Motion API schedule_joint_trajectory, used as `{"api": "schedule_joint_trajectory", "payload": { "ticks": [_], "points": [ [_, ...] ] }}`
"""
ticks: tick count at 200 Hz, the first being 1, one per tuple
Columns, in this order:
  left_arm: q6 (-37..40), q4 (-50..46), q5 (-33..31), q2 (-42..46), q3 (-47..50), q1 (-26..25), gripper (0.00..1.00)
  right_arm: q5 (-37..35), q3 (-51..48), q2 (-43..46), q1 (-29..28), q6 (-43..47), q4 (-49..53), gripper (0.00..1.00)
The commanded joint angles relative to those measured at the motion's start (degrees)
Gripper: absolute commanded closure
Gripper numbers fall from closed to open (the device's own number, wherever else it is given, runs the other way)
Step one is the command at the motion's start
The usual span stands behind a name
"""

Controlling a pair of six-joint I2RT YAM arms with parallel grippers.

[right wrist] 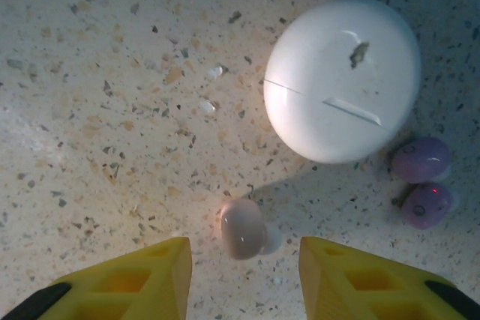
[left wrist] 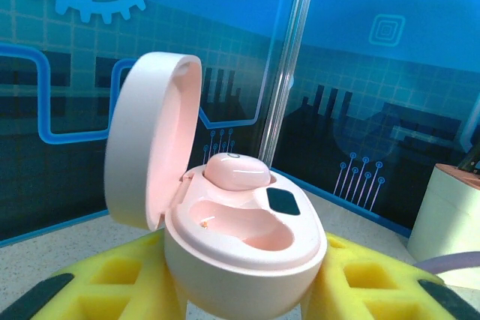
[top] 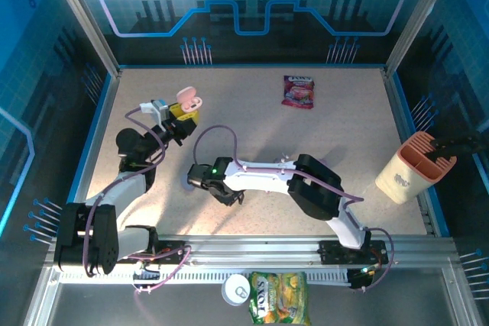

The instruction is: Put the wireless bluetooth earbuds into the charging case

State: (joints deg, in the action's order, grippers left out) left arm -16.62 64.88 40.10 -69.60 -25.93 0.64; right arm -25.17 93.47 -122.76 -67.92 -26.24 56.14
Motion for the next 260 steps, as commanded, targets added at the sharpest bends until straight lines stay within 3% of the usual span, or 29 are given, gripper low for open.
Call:
{"api": "schedule_joint_trajectory", "payload": {
  "ticks": [1, 53, 105, 176, 220, 260],
  "points": [
    [-0.72, 2.22, 0.29, -0.03, -1.32, 0.76, 0.62, -1.24, 1.98, -2.11, -0.28, 1.22, 2.79, 0.61],
    [-0.87, 2.7, 0.77, -0.09, -1.26, 0.81, 0.62, -1.63, 2.91, -3.62, -0.11, 1.5, 3.02, 0.78],
    [-0.78, 4.23, 1.2, -0.26, -0.68, 0.76, 0.62, -0.95, -1.12, 0.73, 0.55, 0.84, 0.53, 0.81],
    [2.47, 3.11, -0.34, -1.11, -0.62, -3.1, 0.64, 5.84, -21.34, 27.2, 4.54, -2.35, -14.06, 0.8],
    [10.86, 0.27, -4.65, -0.45, 0.77, -11.89, 0.64, 19.19, -29.18, 46.79, 12.17, -3.31, -23.15, 0.8],
    [15.96, 0.9, -10.84, -0.48, 2.8, -19.51, 0.65, 28.41, -28.06, 55.24, 17.43, -3.12, -27.82, 0.8]
  ]
}}
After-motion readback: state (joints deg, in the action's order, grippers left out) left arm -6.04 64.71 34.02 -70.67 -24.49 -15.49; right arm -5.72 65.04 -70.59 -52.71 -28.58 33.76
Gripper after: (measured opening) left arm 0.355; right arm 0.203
